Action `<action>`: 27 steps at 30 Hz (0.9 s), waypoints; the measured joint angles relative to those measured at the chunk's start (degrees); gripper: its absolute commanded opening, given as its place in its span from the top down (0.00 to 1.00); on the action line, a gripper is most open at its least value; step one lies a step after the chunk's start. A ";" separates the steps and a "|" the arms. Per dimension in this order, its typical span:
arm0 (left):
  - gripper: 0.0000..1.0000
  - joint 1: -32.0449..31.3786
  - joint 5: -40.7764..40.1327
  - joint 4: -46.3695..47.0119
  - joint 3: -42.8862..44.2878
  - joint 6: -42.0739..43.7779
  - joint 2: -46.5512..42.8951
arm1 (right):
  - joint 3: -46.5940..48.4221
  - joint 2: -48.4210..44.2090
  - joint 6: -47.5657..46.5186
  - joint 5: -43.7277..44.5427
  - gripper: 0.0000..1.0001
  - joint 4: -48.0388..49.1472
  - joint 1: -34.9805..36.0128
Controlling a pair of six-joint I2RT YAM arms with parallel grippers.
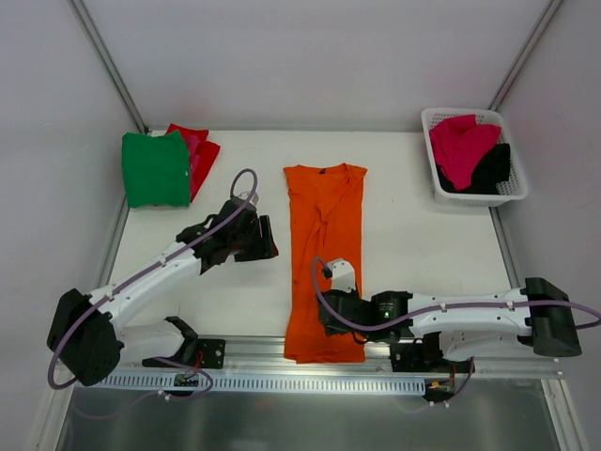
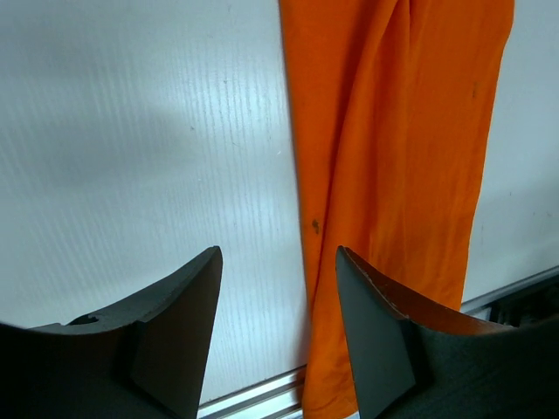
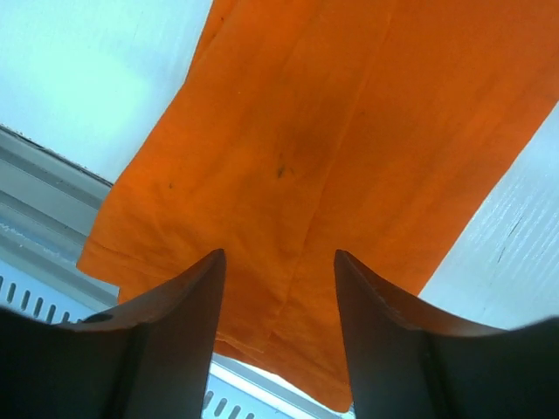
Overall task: Fold and stack the t-shirts
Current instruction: Fold the tshirt
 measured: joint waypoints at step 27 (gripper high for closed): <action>0.46 -6.95 -8.44 0.63 -5.77 -7.52 -0.37 | -13.16 -7.58 8.68 -8.83 0.61 11.19 0.00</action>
